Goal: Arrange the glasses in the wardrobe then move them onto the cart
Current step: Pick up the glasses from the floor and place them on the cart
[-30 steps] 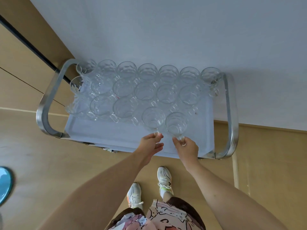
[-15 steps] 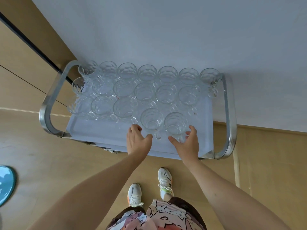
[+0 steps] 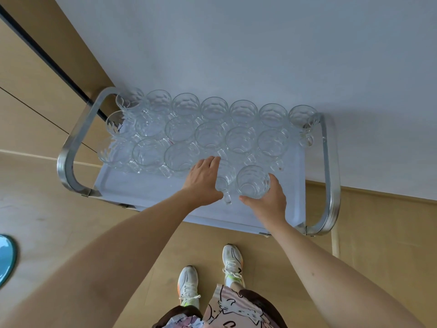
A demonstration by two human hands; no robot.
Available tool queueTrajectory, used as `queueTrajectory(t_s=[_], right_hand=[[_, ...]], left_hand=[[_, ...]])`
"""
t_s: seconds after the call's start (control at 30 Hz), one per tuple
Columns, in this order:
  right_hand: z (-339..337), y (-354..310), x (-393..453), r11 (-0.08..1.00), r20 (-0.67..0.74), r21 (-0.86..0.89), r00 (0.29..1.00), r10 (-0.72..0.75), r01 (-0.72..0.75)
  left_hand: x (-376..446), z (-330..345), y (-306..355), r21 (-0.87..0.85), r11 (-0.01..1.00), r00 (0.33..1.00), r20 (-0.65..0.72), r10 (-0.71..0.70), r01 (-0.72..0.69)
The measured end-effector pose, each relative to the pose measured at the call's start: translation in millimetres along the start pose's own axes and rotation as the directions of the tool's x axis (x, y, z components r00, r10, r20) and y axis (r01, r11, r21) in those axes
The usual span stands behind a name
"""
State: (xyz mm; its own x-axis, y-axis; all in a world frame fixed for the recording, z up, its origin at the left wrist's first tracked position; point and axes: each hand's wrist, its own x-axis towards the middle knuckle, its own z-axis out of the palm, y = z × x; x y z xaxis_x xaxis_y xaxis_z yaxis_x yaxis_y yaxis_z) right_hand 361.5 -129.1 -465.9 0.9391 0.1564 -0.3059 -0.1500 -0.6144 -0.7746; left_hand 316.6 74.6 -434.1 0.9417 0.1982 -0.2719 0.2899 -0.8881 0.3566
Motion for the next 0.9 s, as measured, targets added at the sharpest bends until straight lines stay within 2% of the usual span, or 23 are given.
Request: queueTrajectory(t_s=[0.1,0.23,0.6,0.9], right_hand=[[-2.7,-3.2,0.5,0.998,0.004,0.039,0.999,-0.04,0.039],[-0.4,-10.4,3.5,0.996,0.037,0.081,0.998,-0.046,0.043],[8.8,-22.6,20.0,0.995,0.056,0.051,0.994,-0.092,0.089],[9.5,-21.7,24.7,0.997,0.072,0.007,0.995,-0.075,0.075]], left_hand=[[0.4,0.7,-2.8,0.032,0.999,0.997,-0.082,0.013,-0.01],[4.2,0.7,-8.5,0.185,0.982,0.979,-0.205,0.007,0.031],[11.8,-1.4,-16.9,0.22,0.973,0.97,-0.241,-0.019,0.074],[15.6,-5.1,-16.2,0.289,0.954,0.981,-0.194,-0.019,0.075]])
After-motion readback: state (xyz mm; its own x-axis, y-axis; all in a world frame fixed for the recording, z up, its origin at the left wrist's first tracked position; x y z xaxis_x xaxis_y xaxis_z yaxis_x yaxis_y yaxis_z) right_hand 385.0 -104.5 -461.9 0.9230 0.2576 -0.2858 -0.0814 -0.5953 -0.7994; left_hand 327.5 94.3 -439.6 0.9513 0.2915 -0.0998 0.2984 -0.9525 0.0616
